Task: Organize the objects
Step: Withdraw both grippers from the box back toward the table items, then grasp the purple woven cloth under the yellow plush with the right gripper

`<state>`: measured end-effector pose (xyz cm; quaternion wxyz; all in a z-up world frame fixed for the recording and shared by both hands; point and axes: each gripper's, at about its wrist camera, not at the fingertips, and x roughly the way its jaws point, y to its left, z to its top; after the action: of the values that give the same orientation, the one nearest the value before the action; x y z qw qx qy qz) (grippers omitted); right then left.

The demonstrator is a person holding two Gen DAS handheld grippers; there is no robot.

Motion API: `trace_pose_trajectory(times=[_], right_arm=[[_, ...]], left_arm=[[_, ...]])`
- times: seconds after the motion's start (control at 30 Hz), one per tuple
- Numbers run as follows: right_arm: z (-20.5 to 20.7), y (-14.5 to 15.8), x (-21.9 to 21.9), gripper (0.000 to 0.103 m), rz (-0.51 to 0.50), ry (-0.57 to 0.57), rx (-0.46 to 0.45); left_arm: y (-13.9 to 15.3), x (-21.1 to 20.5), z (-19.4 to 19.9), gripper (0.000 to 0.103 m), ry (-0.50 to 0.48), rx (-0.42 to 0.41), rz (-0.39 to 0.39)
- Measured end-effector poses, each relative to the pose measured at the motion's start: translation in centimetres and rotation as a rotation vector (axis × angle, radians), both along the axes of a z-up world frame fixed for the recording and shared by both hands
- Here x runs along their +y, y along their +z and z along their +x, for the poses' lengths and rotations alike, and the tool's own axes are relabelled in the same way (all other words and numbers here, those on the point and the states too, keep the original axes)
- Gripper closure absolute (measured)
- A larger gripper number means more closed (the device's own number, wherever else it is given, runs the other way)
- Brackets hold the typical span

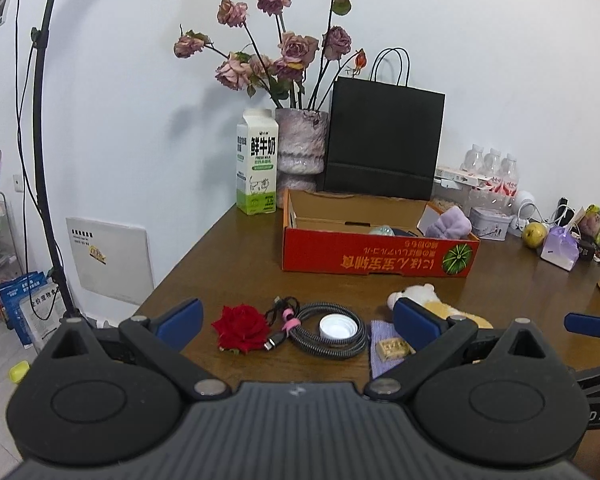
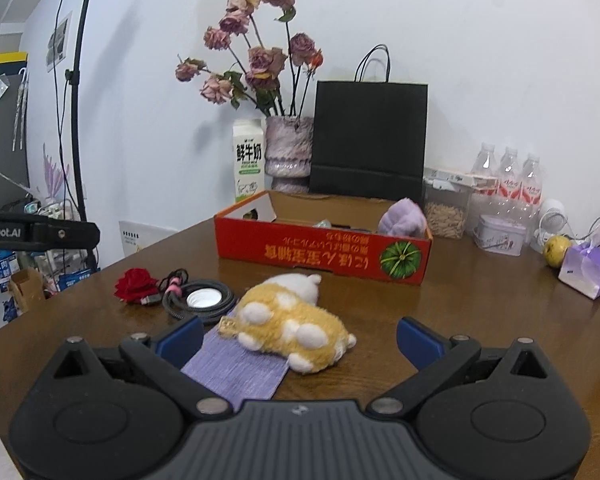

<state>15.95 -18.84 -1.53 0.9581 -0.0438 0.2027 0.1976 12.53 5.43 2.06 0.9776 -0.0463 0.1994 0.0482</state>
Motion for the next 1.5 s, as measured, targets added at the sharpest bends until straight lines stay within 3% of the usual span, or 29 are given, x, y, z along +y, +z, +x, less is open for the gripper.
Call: trace_pose_trajectory(times=[0.6, 1.07, 1.2, 1.5], right_arm=[[3.0, -3.3, 4.4, 0.000, -0.046, 0.039, 0.161], [7.9, -5.6, 7.6, 0.000, -0.004, 0.003, 0.333], [8.1, -6.2, 9.3, 0.000, -0.115, -0.015, 0.287], [8.1, -6.4, 8.1, 0.000, -0.103, 0.054, 0.266]], left_arm=[[-2.9, 3.4, 1.0, 0.000, -0.006, 0.059, -0.050], [-4.8, 5.3, 2.1, 0.000, 0.005, 0.101, -0.090], [-5.0, 5.3, 2.3, 0.000, 0.008, 0.109, -0.088], [-4.9, 4.9, 2.3, 0.000, 0.016, 0.120, -0.082]])
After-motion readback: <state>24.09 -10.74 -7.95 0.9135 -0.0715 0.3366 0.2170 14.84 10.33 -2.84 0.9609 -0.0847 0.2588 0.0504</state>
